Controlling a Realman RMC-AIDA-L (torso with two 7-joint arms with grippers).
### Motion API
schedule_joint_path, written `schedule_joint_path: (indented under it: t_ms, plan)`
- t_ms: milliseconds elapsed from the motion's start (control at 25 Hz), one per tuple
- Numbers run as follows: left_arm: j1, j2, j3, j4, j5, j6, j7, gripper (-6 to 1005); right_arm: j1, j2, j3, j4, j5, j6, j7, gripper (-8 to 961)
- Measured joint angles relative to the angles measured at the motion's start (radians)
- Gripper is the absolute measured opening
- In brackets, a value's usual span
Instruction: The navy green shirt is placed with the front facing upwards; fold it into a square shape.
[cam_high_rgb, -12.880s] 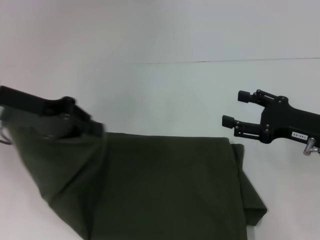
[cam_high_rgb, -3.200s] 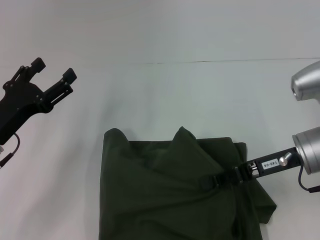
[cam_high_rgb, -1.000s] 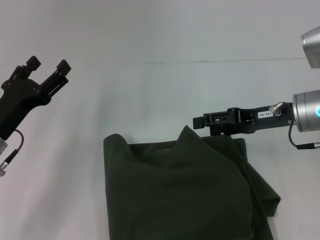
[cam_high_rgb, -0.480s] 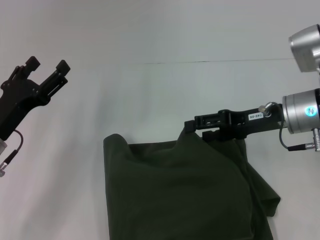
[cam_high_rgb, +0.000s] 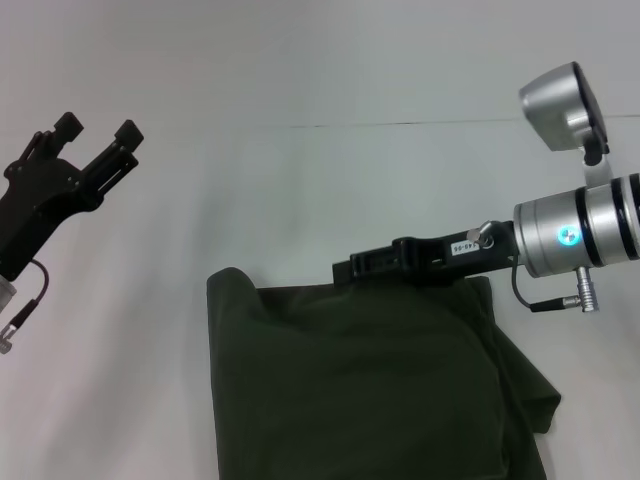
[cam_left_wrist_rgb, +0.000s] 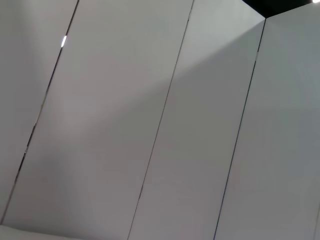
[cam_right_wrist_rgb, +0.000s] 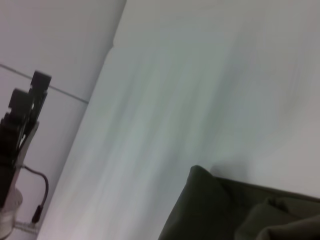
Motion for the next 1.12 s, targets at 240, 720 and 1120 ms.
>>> schedule_joint_path:
  t_ms: [240, 720, 1120]
  plan:
    - [-0.002, 0.0, 0.001, -0.002, 0.0, 0.004, 0.0, 932, 0.004, 0.0, -0.07, -0.03, -0.009, 0.014, -0.005, 698]
    - [-0.008, 0.0, -0.004, -0.014, 0.0, -0.001, 0.006, 932, 0.003, -0.002, -0.061, -0.032, 0.004, 0.015, -0.053, 306]
    - [-0.009, 0.0, -0.004, -0.015, 0.0, -0.004, 0.008, 932, -0.014, 0.001, -0.059, -0.035, 0.077, 0.002, -0.132, 10]
